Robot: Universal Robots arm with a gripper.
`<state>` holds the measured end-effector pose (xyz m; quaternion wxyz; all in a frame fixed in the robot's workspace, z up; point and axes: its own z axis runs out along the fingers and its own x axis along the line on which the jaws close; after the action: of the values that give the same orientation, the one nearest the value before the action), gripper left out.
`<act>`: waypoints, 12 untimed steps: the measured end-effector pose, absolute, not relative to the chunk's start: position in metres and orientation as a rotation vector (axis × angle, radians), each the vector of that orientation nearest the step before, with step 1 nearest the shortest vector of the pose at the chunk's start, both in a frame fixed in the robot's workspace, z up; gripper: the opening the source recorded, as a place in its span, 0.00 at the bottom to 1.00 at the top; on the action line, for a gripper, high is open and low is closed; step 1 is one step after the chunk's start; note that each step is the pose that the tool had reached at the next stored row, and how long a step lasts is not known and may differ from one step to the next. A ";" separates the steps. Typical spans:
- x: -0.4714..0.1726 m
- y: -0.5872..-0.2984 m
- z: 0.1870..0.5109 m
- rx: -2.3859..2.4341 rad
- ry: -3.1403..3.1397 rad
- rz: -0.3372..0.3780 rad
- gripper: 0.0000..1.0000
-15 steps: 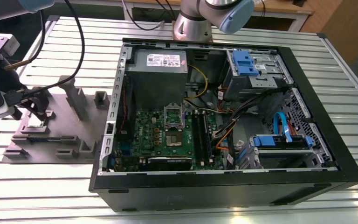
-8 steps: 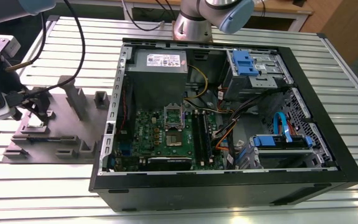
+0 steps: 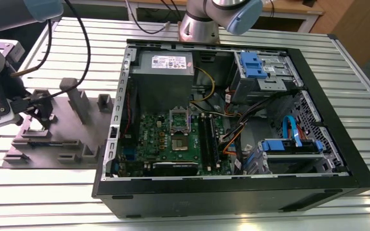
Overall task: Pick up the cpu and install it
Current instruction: 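Pick up the cpu and move it towards the insertion slot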
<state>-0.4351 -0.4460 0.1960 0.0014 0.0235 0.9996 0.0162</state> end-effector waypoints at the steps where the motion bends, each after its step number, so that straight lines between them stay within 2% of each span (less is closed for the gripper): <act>1: -0.435 -0.446 0.196 0.074 3.138 0.051 0.65; 12: -0.432 -0.446 0.191 0.018 3.140 0.059 0.65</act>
<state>-0.4321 -0.4457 0.1913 0.0005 0.0056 0.9998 0.0186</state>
